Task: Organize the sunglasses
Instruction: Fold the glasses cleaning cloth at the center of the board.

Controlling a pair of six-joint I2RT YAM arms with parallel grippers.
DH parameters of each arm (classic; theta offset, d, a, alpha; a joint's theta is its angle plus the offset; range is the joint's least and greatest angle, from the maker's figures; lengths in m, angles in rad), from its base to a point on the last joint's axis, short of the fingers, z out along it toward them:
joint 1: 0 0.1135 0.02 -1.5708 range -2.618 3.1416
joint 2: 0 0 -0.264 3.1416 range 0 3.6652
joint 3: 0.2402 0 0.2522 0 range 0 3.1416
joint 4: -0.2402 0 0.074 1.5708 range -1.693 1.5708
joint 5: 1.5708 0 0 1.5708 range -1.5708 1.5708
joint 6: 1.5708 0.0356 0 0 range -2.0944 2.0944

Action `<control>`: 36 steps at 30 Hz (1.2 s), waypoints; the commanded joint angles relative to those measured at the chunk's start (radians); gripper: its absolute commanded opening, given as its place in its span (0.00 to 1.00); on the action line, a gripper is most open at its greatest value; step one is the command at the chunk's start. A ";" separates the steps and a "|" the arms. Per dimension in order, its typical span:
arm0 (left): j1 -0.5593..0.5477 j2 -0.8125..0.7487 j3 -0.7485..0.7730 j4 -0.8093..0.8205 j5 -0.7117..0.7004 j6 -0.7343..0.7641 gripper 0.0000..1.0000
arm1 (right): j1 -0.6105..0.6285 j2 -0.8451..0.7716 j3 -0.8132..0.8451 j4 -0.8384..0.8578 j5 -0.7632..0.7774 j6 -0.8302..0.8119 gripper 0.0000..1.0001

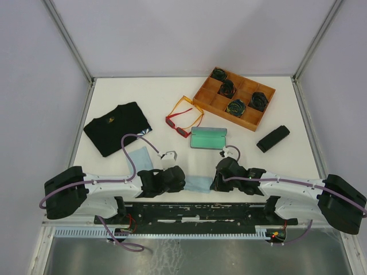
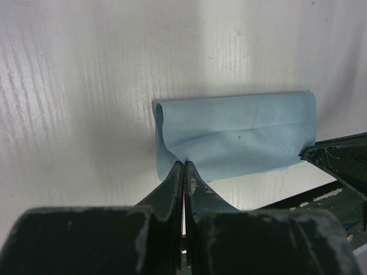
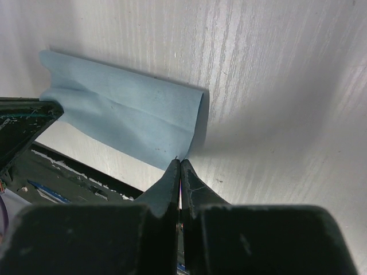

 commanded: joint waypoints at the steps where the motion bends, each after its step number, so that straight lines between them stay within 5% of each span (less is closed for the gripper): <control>1: -0.004 -0.013 -0.010 0.011 -0.024 0.042 0.04 | 0.008 -0.009 0.011 0.031 0.000 -0.003 0.06; 12: -0.005 -0.016 -0.007 0.001 -0.033 0.038 0.04 | 0.019 0.013 0.019 0.032 -0.014 -0.011 0.12; 27: -0.005 -0.103 0.000 -0.079 -0.076 0.053 0.44 | 0.019 -0.158 0.053 -0.154 0.171 -0.074 0.46; 36: 0.069 -0.133 0.015 0.008 -0.051 0.258 0.50 | 0.019 -0.137 0.089 -0.112 0.229 -0.235 0.58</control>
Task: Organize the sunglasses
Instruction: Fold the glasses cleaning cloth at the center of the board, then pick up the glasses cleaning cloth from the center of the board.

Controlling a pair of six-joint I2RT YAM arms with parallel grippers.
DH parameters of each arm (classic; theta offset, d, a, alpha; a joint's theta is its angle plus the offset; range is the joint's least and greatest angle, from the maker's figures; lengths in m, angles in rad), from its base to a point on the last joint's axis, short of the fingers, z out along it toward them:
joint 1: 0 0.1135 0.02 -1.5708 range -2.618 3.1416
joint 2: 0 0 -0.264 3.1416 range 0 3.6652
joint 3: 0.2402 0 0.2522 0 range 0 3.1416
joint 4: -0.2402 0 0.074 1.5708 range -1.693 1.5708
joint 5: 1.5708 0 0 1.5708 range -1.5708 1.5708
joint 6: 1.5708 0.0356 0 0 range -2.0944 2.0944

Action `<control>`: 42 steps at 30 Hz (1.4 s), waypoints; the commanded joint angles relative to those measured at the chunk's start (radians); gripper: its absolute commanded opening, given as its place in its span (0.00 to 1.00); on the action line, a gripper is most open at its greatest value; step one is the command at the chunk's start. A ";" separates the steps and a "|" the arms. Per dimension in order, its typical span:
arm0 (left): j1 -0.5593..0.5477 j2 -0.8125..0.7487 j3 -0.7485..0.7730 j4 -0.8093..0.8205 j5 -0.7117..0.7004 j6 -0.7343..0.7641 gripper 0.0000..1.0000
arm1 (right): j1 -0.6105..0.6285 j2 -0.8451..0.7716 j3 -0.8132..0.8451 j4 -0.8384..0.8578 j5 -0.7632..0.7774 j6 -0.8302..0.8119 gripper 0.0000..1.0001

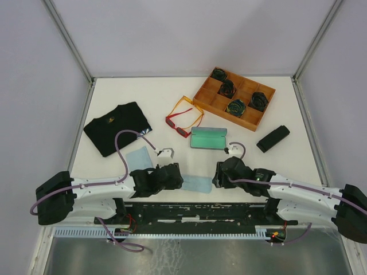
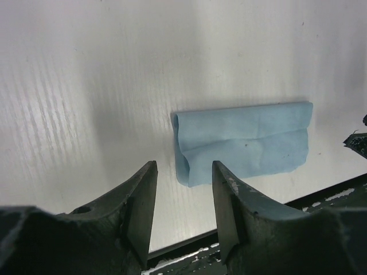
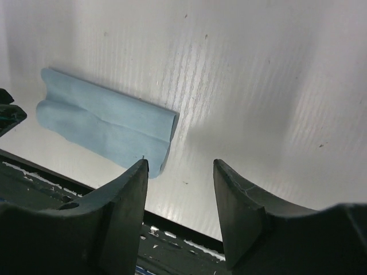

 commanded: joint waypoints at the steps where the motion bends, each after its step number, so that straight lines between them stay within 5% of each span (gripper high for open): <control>1: 0.074 -0.021 0.023 0.096 0.024 0.178 0.49 | 0.004 0.041 0.074 0.040 0.060 -0.116 0.57; 11: 0.201 0.039 0.037 0.194 0.200 0.351 0.42 | -0.020 0.196 0.149 0.093 -0.037 -0.239 0.48; 42: 0.198 0.237 0.101 0.170 0.315 0.437 0.47 | -0.034 0.211 0.110 0.115 -0.058 -0.216 0.47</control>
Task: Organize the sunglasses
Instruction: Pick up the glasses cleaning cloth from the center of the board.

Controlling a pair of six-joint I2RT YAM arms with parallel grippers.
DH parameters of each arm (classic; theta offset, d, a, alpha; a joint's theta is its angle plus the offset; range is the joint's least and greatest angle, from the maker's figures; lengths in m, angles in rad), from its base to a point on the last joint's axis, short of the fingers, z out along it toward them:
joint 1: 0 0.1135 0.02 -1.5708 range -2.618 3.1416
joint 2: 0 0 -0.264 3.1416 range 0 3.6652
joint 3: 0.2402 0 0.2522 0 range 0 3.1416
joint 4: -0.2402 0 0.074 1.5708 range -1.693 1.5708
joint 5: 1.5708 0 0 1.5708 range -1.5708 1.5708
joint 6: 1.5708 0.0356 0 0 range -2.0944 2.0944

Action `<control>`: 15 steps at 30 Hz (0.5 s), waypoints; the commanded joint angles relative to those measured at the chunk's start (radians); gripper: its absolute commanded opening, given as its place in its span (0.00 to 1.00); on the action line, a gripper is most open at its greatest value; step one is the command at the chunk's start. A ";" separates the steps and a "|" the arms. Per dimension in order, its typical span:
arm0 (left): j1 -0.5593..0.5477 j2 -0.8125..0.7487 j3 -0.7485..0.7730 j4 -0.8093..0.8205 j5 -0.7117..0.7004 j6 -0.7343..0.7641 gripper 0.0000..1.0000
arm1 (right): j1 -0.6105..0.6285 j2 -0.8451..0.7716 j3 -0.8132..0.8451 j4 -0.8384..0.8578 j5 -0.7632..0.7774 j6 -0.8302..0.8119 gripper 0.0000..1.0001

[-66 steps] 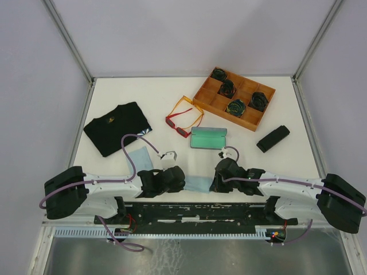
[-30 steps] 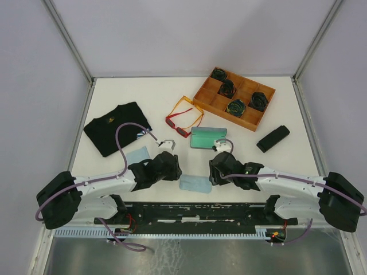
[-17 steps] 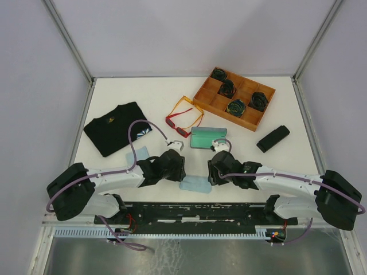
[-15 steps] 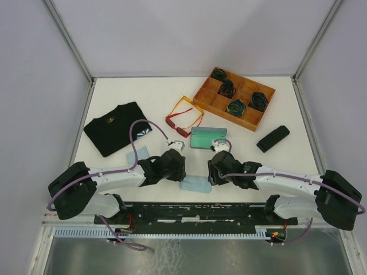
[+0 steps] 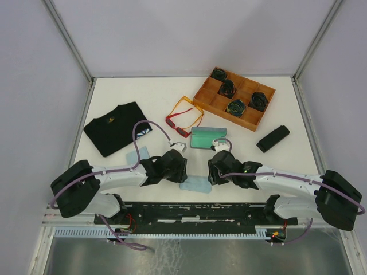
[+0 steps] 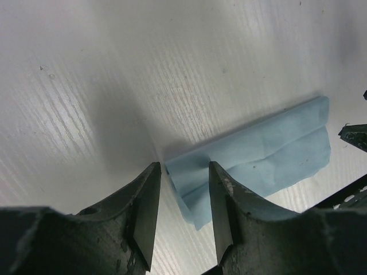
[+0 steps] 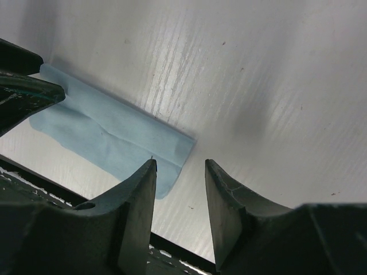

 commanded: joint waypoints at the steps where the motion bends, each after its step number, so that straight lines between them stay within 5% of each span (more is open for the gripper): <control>1: -0.003 0.021 0.028 0.020 0.020 0.042 0.46 | -0.005 -0.014 -0.002 0.042 -0.004 0.001 0.47; 15: -0.004 0.032 0.015 0.036 0.039 0.045 0.24 | -0.005 -0.025 -0.004 0.034 0.001 0.008 0.47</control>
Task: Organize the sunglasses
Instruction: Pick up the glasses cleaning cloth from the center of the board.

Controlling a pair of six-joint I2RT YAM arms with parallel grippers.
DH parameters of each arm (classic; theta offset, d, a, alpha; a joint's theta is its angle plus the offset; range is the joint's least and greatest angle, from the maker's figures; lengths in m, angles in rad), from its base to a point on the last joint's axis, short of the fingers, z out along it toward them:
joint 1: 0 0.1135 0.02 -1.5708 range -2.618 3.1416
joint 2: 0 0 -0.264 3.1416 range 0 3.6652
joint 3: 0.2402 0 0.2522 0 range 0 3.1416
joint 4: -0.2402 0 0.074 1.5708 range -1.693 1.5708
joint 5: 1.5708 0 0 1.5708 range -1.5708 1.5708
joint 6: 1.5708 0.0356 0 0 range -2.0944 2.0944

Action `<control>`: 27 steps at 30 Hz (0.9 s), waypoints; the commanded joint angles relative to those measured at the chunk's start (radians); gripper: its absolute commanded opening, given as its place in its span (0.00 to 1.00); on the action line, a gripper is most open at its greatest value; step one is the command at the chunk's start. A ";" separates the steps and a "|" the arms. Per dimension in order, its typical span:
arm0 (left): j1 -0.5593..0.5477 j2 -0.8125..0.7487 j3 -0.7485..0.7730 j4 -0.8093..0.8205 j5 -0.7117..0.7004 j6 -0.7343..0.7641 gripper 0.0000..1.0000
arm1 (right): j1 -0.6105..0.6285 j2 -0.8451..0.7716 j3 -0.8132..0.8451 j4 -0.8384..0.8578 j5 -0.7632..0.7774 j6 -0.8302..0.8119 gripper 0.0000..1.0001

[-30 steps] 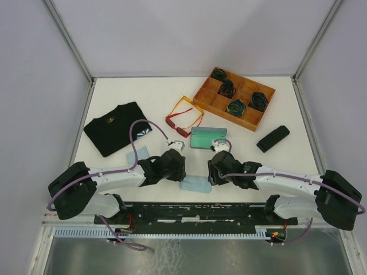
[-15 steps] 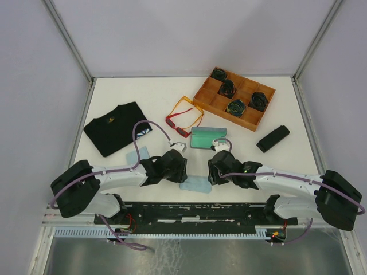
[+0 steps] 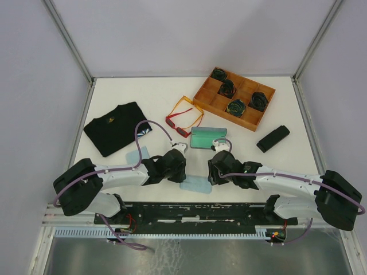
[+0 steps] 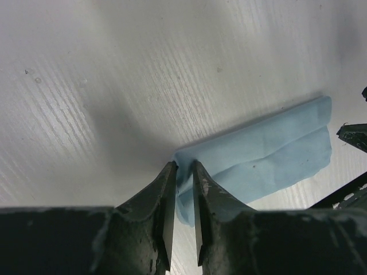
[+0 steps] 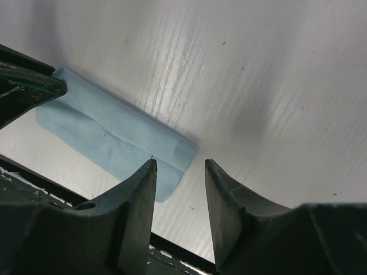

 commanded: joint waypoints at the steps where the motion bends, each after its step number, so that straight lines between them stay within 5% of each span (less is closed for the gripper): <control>1: -0.004 0.002 -0.001 0.025 0.019 0.038 0.23 | -0.004 -0.025 0.000 0.026 0.003 0.005 0.47; 12: -0.004 -0.005 -0.007 0.023 0.000 0.041 0.03 | -0.003 0.017 0.031 0.019 0.004 0.005 0.53; 27: -0.003 -0.009 -0.010 0.010 -0.014 0.046 0.03 | -0.013 0.102 0.032 0.098 -0.017 0.028 0.48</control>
